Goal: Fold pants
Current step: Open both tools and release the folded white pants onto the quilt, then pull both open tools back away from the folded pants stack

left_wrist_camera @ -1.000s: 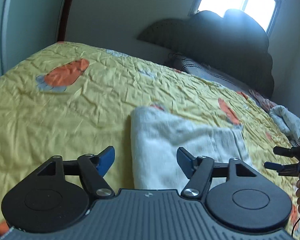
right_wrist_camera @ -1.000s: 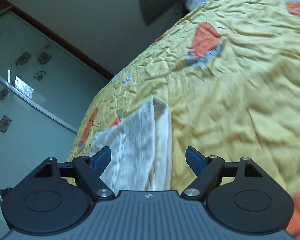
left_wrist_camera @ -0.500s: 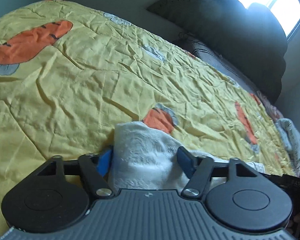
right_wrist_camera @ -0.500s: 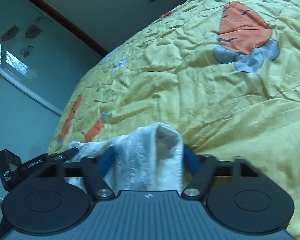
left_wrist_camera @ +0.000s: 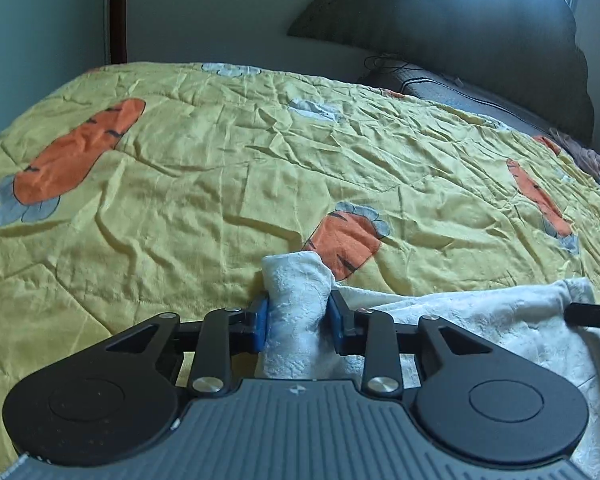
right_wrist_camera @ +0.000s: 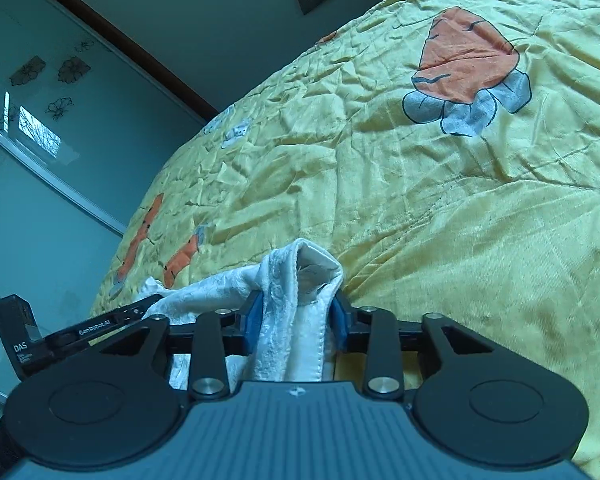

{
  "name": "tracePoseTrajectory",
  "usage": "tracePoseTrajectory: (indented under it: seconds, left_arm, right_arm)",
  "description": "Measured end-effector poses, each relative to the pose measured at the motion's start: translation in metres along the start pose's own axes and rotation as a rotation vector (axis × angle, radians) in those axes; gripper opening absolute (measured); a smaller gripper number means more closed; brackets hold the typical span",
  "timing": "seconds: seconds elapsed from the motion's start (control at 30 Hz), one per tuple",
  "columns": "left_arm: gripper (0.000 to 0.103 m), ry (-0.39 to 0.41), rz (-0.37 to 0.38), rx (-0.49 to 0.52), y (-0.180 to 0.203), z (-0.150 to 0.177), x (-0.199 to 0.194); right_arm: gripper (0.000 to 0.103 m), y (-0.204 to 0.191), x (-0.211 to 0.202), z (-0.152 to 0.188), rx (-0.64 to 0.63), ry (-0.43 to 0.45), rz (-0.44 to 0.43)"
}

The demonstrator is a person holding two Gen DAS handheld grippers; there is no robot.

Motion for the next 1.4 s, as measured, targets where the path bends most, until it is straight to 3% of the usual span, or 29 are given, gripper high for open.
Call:
tracePoseTrajectory:
  seconds: [0.03, 0.07, 0.13, 0.2, 0.27, 0.37, 0.47, 0.6, 0.67, 0.73, 0.83, 0.9, 1.03, 1.13, 1.2, 1.27, 1.33, 1.4]
  left_arm:
    - [0.033, 0.016, 0.009, -0.001, -0.001, 0.000, -0.006]
    - [0.040, 0.046, 0.006, 0.008, -0.002, 0.000, -0.016]
    - [0.048, 0.153, -0.048, 0.071, 0.003, 0.003, -0.042]
    - [0.057, 0.267, -0.078, 0.162, 0.014, 0.004, -0.065]
    - [0.069, 0.316, -0.058, 0.246, 0.032, 0.005, -0.072]
    - [0.070, 0.272, -0.060, 0.349, 0.058, 0.010, -0.054]
    - [0.071, 0.160, -0.078, 0.349, 0.063, 0.019, -0.021]
    - [0.087, 0.131, -0.087, 0.258, 0.042, 0.021, -0.003]
    - [0.089, 0.089, -0.034, 0.190, 0.030, 0.019, 0.007]
    - [0.090, 0.078, -0.026, 0.170, 0.027, 0.018, 0.009]
    - [0.091, 0.114, -0.069, 0.192, 0.031, 0.019, -0.002]
    - [0.080, 0.158, -0.114, 0.173, 0.031, 0.023, -0.026]
    - [0.082, 0.218, -0.016, 0.104, 0.028, 0.049, -0.089]
    - [0.082, 0.236, 0.019, 0.148, 0.041, 0.084, -0.116]
    - [0.082, 0.212, 0.037, 0.166, 0.048, 0.107, -0.118]
    - [0.081, 0.135, 0.036, 0.183, 0.053, 0.127, -0.104]
    - [0.083, 0.184, 0.015, 0.211, 0.054, 0.143, -0.099]
    - [0.085, 0.168, 0.017, 0.187, 0.052, 0.139, -0.097]
  right_arm:
    - [0.050, -0.003, -0.006, 0.000, -0.004, 0.011, 0.034]
    - [0.056, -0.009, -0.015, 0.002, -0.017, 0.044, 0.086]
    - [0.062, -0.027, -0.031, 0.006, -0.104, 0.115, 0.156]
    - [0.065, -0.049, -0.041, 0.009, -0.183, 0.158, 0.137]
    - [0.068, -0.067, -0.040, 0.009, -0.208, 0.174, 0.081]
    - [0.075, -0.081, -0.017, 0.002, -0.163, 0.123, -0.017]
    - [0.075, -0.074, 0.015, 0.001, -0.090, 0.051, -0.009]
    - [0.073, -0.062, 0.028, 0.018, -0.160, 0.048, -0.005]
    - [0.072, -0.060, 0.028, 0.025, -0.172, 0.068, -0.004]
    - [0.072, -0.063, 0.029, 0.027, -0.197, 0.082, 0.010]
    - [0.072, -0.071, 0.017, 0.029, -0.172, 0.107, 0.056]
    - [0.074, -0.082, -0.006, 0.043, -0.189, 0.141, 0.102]
    - [0.074, -0.089, -0.049, 0.087, -0.205, 0.177, -0.002]
    - [0.074, -0.082, -0.050, 0.113, -0.189, 0.121, 0.031]
    - [0.074, -0.073, -0.047, 0.127, -0.190, 0.109, 0.038]
    - [0.074, -0.066, -0.048, 0.133, -0.184, 0.132, 0.009]
    - [0.074, -0.061, -0.046, 0.134, -0.187, 0.138, -0.006]
    - [0.074, -0.067, -0.043, 0.134, -0.242, 0.129, 0.023]
Point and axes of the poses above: each gripper's, at about its wrist camera, not at the fingertips, and x roughly the way its jaws point, y to its right, z to its underside, the point moved 2 cm from there along x, roughly the way its jaws point, and after that the axes turned 4 degrees about -y, right-handed, at the moved point
